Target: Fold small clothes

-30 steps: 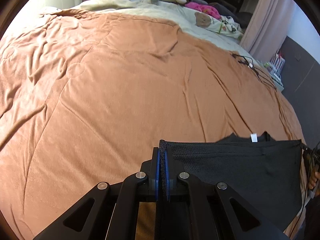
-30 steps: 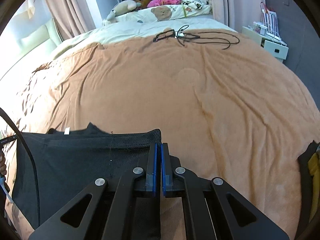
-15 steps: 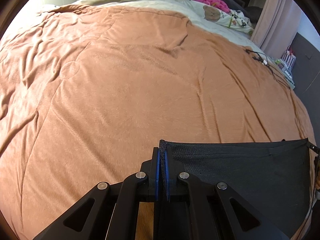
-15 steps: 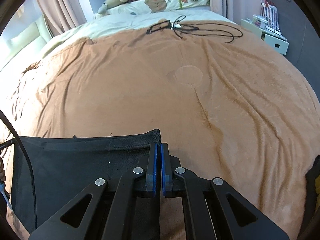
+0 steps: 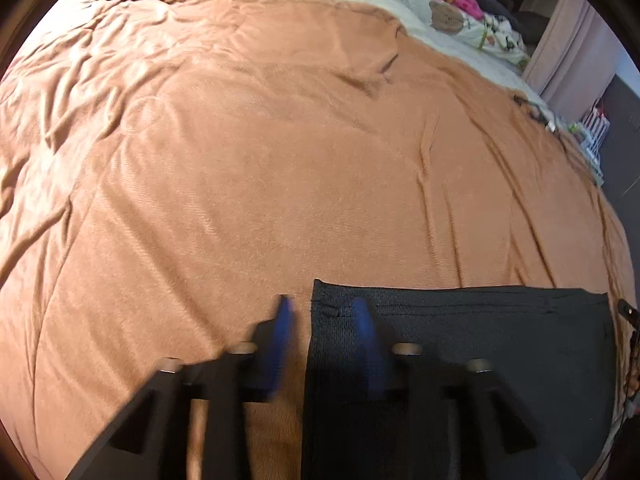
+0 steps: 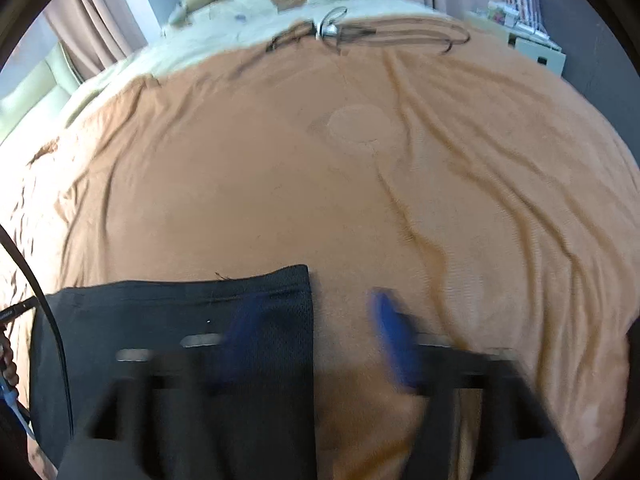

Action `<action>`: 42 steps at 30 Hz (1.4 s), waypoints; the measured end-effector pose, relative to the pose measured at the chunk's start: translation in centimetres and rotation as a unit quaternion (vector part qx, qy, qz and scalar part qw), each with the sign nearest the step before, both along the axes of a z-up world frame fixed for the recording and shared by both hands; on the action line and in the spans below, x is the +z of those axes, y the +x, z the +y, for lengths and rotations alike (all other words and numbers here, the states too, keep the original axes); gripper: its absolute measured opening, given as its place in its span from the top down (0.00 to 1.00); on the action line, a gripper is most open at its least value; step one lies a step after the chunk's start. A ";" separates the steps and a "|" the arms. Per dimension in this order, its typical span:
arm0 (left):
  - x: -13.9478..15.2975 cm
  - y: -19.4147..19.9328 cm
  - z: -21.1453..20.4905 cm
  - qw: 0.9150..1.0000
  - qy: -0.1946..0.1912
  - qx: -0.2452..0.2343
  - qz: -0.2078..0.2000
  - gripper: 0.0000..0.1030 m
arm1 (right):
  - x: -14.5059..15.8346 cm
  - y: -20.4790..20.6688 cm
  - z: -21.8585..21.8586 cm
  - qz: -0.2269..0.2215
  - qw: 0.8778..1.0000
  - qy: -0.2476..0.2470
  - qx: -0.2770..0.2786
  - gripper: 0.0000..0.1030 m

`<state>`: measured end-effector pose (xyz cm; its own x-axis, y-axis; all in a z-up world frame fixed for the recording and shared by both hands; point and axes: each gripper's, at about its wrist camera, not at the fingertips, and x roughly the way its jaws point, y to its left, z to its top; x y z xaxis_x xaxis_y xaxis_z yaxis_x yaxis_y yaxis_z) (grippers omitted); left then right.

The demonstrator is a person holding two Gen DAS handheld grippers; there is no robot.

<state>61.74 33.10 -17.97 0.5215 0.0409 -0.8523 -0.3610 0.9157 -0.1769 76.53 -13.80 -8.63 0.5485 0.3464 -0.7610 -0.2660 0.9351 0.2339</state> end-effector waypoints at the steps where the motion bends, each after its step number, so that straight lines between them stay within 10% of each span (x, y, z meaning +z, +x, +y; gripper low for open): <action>1: 0.4 -0.5 0.1 1.000 0.000 0.004 -0.009 0.45 | 0.5 -0.6 -0.4 -0.012 1.000 0.009 0.000 0.24; 26: 6.5 -15.5 -4.0 0.999 -0.031 0.013 -0.031 0.44 | 4.9 -18.4 -7.4 -0.077 0.995 0.060 0.000 0.24; 42: 4.9 -24.0 -6.7 0.994 -0.093 0.033 -0.051 0.44 | 2.0 -25.6 -11.8 -0.008 0.990 0.144 0.001 0.13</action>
<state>37.77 26.44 -13.10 0.6068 -0.0761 -0.7912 -0.3899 0.8389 -0.3797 50.90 -25.62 -6.59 0.5595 0.5482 -0.6216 -0.2734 0.8301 0.4860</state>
